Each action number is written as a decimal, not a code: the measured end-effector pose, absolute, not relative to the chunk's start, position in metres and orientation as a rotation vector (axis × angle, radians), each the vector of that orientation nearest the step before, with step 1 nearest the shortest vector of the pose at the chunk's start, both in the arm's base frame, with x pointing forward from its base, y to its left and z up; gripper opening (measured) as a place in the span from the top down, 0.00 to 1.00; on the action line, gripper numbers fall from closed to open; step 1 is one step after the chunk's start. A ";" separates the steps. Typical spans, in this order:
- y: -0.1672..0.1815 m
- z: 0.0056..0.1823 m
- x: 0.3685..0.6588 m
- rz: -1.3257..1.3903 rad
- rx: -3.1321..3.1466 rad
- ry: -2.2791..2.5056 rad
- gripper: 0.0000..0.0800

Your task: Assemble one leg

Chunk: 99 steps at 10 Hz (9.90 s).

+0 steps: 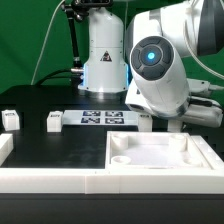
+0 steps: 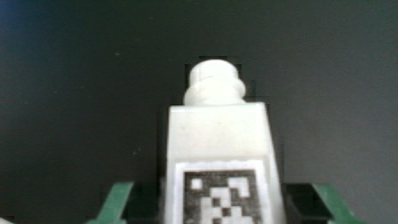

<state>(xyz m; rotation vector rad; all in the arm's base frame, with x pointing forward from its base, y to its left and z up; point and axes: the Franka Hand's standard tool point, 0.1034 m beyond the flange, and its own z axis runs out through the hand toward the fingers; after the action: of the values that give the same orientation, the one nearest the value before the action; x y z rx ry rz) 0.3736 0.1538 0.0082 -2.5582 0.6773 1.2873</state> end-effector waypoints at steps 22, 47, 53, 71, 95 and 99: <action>0.098 0.094 0.463 0.051 -3.046 0.280 0.64; 0.110 0.101 0.584 -0.686 -2.996 -0.301 0.64; 0.110 0.093 0.614 -0.702 -2.991 -0.293 0.64; 0.109 0.066 0.606 -0.878 -2.960 -0.288 0.20; 0.115 0.077 0.621 -0.010 -3.032 0.205 0.64; 0.114 0.076 0.621 0.027 -2.881 0.913 0.63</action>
Offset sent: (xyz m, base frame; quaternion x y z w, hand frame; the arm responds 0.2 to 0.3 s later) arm 0.0000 0.0000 0.0000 0.0000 0.0000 0.0000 1.0000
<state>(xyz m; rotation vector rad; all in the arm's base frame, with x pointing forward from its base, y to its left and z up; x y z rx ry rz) 0.6212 0.1135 0.0758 -2.8809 0.9126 0.0271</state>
